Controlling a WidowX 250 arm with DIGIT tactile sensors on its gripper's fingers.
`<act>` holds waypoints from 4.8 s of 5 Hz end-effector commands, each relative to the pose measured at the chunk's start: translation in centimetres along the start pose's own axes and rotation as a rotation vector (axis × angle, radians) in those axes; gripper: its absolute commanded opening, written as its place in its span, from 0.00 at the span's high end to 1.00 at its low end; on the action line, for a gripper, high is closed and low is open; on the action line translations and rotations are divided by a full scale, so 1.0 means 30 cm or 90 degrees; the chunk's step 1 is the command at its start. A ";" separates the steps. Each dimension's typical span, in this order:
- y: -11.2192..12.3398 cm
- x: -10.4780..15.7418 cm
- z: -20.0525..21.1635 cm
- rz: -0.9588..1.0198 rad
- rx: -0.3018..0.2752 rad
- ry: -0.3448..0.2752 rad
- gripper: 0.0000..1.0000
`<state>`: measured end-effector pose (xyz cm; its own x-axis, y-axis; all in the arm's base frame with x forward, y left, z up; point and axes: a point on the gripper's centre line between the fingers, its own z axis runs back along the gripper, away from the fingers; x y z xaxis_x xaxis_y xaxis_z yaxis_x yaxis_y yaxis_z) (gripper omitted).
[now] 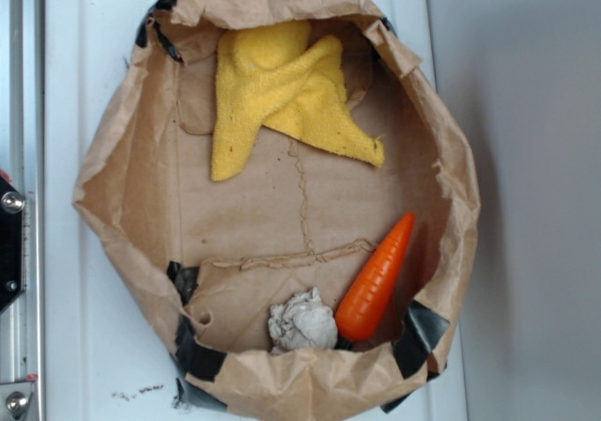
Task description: Grab the yellow cloth.
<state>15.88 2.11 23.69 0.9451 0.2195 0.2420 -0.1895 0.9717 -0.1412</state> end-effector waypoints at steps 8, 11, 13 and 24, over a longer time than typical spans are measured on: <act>0.100 0.329 -0.287 0.199 0.122 -0.072 0.00; 0.192 0.007 -0.232 0.196 0.145 -0.121 0.00; 0.143 0.115 -0.213 0.240 0.173 -0.084 0.00; 0.277 0.422 -0.499 0.254 0.229 -0.124 0.00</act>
<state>29.93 10.44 9.20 0.7536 0.5456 0.3667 -0.6119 0.7860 0.0882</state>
